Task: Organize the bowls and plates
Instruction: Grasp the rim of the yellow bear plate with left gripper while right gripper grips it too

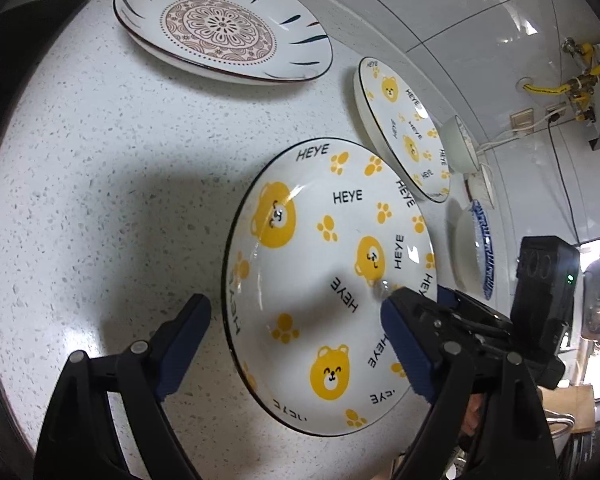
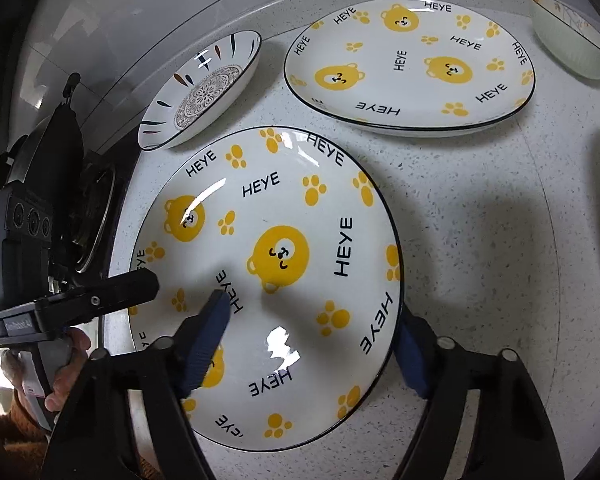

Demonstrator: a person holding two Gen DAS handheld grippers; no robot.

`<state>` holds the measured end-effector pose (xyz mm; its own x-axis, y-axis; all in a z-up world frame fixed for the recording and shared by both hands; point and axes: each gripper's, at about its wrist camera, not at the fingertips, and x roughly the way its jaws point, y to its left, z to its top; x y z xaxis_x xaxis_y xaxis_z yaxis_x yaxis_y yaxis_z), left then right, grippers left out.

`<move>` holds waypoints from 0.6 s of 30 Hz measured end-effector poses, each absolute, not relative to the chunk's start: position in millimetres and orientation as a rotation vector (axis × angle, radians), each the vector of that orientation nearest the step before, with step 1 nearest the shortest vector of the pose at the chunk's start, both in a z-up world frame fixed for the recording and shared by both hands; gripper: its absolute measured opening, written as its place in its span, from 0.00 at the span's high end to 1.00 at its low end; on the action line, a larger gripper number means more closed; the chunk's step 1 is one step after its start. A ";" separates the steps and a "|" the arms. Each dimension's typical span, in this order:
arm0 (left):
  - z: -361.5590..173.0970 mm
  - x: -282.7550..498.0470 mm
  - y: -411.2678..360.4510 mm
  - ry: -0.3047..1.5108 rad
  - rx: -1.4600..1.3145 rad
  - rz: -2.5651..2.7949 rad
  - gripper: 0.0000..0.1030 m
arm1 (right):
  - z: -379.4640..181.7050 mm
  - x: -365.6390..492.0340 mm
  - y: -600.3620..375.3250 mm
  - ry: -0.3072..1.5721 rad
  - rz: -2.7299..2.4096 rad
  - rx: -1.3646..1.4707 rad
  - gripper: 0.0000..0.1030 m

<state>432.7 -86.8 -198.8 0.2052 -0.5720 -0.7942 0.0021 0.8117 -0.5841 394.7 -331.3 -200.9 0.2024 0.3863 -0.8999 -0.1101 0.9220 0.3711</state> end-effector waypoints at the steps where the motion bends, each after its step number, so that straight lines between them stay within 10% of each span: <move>1: -199.3 433.8 -85.4 1.322 -0.521 -0.447 0.16 | -201.5 394.1 -333.8 1.326 0.351 0.249 0.39; 7: -202.6 440.5 -70.3 1.367 -0.642 -0.496 0.18 | -203.9 397.6 -348.6 1.335 0.361 0.286 0.61; 18: -219.3 434.7 -46.6 1.422 -0.687 -0.390 0.91 | -210.3 399.9 -368.4 1.340 0.442 0.362 0.74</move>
